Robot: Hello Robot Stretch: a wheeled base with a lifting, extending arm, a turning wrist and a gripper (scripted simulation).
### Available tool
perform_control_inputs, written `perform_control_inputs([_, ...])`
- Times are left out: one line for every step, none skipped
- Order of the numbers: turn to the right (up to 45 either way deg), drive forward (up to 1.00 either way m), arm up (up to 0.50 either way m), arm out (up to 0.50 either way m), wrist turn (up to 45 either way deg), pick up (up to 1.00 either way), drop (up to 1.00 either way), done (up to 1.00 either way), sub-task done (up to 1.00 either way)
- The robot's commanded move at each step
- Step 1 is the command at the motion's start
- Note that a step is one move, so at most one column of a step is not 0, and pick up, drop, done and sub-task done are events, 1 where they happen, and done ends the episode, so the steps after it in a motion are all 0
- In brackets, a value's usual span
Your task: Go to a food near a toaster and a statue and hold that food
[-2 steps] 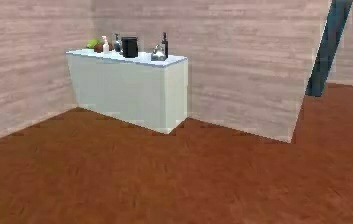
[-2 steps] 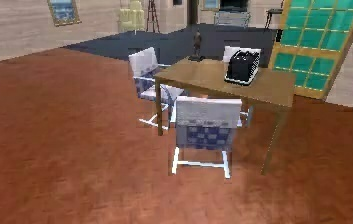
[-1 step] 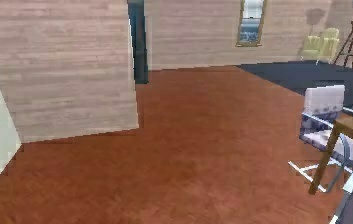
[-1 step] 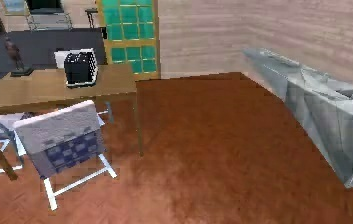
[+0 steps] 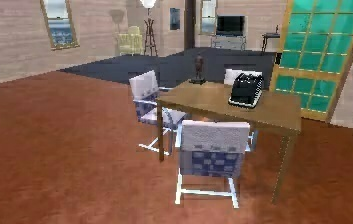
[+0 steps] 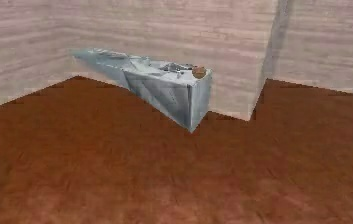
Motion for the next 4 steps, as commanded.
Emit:
perform_control_inputs([45.0, 0.00, 0.00, 0.00, 0.0, 0.00, 0.00, 0.00, 0.00])
perform_control_inputs([0.0, 0.70, 0.00, 0.00, 0.0, 0.00, 0.00, 0.00, 0.00])
perform_control_inputs([-45.0, 0.00, 0.00, 0.00, 0.0, 0.00, 0.00, 0.00, 0.00])
perform_control_inputs([-45.0, 0.00, 0.00, 0.00, 0.0, 0.00, 0.00, 0.00, 0.00])
